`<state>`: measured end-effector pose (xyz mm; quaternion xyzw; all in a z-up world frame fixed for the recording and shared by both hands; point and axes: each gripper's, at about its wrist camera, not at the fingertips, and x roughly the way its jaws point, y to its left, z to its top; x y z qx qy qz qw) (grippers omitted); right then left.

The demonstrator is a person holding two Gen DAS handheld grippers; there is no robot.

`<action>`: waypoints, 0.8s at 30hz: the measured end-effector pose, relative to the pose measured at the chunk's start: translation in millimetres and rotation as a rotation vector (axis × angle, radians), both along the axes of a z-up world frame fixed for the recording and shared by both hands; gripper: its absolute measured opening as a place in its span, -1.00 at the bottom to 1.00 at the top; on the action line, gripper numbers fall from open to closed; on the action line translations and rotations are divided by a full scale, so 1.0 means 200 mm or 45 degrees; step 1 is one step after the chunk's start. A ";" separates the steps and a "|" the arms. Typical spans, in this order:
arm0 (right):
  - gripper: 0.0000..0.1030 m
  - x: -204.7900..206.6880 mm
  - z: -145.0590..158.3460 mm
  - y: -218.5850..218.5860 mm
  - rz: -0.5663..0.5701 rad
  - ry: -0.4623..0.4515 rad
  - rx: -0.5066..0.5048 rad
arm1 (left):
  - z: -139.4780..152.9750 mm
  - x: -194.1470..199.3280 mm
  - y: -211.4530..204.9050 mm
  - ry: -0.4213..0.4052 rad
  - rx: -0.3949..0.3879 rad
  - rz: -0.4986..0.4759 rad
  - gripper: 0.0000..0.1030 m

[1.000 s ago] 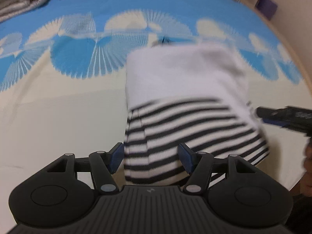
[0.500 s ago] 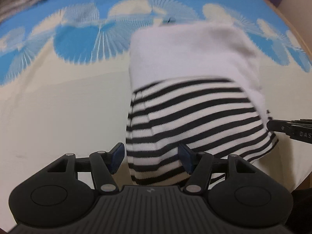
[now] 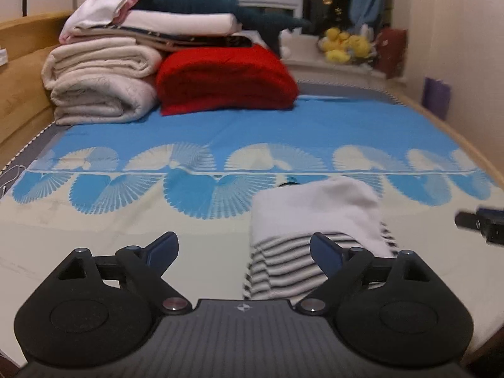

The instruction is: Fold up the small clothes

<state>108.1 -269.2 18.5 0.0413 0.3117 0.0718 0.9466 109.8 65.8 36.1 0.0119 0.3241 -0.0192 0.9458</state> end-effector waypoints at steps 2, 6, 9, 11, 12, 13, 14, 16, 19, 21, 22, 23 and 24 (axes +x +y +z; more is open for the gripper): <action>0.55 -0.11 0.06 0.00 -0.003 -0.086 -0.031 | 0.00 -0.10 -0.03 -0.008 -0.014 -0.068 0.82; 0.63 -0.27 0.05 0.01 -0.037 -0.156 -0.036 | -0.08 -0.29 -0.12 -0.056 -0.039 -0.135 0.82; 0.63 -0.33 -0.03 0.04 -0.076 -0.110 -0.001 | -0.24 -0.35 -0.18 -0.016 -0.009 -0.141 0.82; 0.63 -0.34 -0.08 0.07 -0.087 -0.045 0.032 | -0.30 -0.32 -0.21 0.078 0.015 -0.117 0.82; 0.63 -0.35 -0.10 0.09 -0.081 -0.031 0.020 | -0.31 -0.30 -0.20 0.066 0.004 -0.086 0.82; 0.63 -0.35 -0.11 0.11 -0.070 -0.023 -0.012 | -0.31 -0.28 -0.20 0.060 -0.002 -0.064 0.82; 0.63 -0.35 -0.12 0.13 -0.060 -0.023 -0.035 | -0.31 -0.26 -0.20 0.060 -0.007 -0.046 0.82; 0.63 -0.34 -0.13 0.16 -0.034 -0.014 -0.034 | -0.33 -0.22 -0.18 0.082 -0.020 0.033 0.82; 0.63 -0.34 -0.14 0.17 -0.044 0.005 -0.020 | -0.35 -0.20 -0.13 0.138 -0.026 0.117 0.82; 0.63 -0.34 -0.14 0.18 -0.040 0.007 -0.014 | -0.35 -0.20 -0.12 0.151 -0.033 0.139 0.82; 0.63 -0.34 -0.14 0.19 -0.035 0.004 -0.012 | -0.34 -0.20 -0.12 0.151 -0.042 0.145 0.82; 0.63 -0.34 -0.14 0.20 -0.028 0.003 -0.013 | -0.34 -0.22 -0.12 0.149 -0.047 0.148 0.82; 0.63 -0.34 -0.15 0.20 -0.021 0.003 -0.015 | -0.33 -0.22 -0.12 0.145 -0.049 0.147 0.84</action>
